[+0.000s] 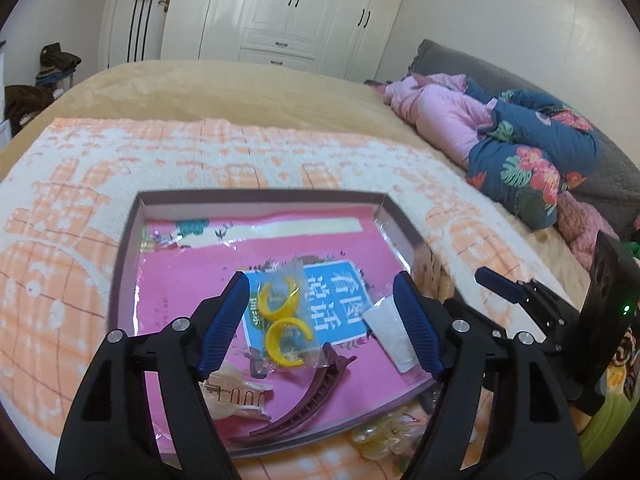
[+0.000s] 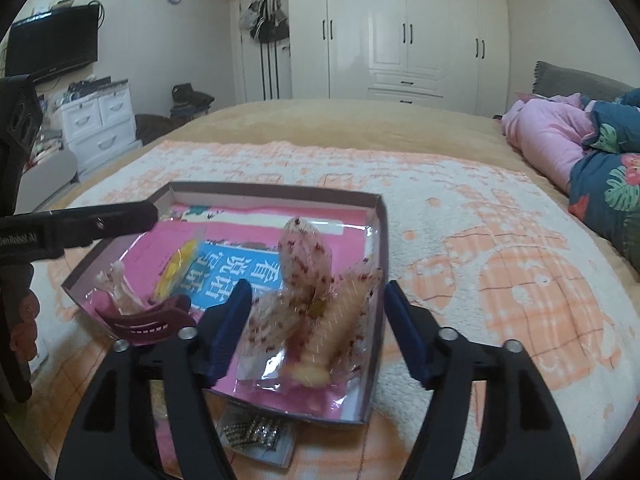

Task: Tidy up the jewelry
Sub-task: 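Open the left gripper to drop the rings in the box while the right releases the hair tie, then lift both tools from the box and move them toward the remaining accessories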

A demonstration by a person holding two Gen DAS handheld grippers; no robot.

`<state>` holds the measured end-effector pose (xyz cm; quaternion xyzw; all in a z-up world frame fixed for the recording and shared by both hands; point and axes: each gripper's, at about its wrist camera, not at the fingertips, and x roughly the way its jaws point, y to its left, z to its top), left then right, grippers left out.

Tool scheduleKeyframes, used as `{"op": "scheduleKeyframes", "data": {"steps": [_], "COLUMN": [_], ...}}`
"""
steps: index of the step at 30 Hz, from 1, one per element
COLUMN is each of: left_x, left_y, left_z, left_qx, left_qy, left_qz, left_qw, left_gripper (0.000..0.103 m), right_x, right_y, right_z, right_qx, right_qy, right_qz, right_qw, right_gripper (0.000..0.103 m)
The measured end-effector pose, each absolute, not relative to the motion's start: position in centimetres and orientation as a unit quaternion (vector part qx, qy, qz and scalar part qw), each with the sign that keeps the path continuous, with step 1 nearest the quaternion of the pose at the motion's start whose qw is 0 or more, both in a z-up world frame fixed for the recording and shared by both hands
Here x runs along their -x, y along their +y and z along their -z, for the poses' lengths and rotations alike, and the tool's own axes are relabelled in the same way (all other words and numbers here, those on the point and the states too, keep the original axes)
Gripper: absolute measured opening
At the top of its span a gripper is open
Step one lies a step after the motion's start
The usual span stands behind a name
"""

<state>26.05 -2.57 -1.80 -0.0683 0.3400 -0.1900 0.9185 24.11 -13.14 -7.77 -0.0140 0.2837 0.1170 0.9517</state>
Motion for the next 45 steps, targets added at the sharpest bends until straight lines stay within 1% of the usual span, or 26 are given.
{"op": "scheduleKeyframes", "data": {"steps": [4,6,10,12,14,28,45], "left_x": [-25.2,-24.7,-23.8,-23.2,-22.5,-18.6,-14.4], "left_y": [-2.4,-2.2,-1.7,-1.4,-1.1,0.7,4.7], "left_z": [0.7,0.3,-0.5,-1.0,-1.6,-5.1,-7.2], "left_qx": [0.069,0.072,0.079,0.082,0.086,0.109,0.139], "left_qy": [0.326,0.320,0.310,0.302,0.293,0.247,0.219], "left_qz": [0.190,0.189,0.184,0.181,0.179,0.175,0.155], "left_qw": [0.923,0.925,0.930,0.932,0.935,0.947,0.953], "left_gripper": [0.069,0.076,0.081,0.089,0.092,0.092,0.092], "right_x": [-22.8,-22.4,-21.2,-20.6,-20.0,-15.9,-12.1], "right_y": [-13.8,-14.1,-14.5,-14.8,-15.1,-15.3,-14.2], "right_z": [6.9,6.5,5.5,5.0,4.3,0.7,-0.9], "right_qx": [0.010,0.008,0.006,0.004,-0.001,-0.011,0.005], "right_qy": [0.269,0.264,0.253,0.244,0.236,0.192,0.174], "right_qz": [-0.106,-0.102,-0.096,-0.092,-0.090,-0.093,-0.109], "right_qw": [0.957,0.959,0.963,0.965,0.968,0.977,0.979], "right_gripper": [0.078,0.080,0.082,0.087,0.087,0.089,0.089]}}
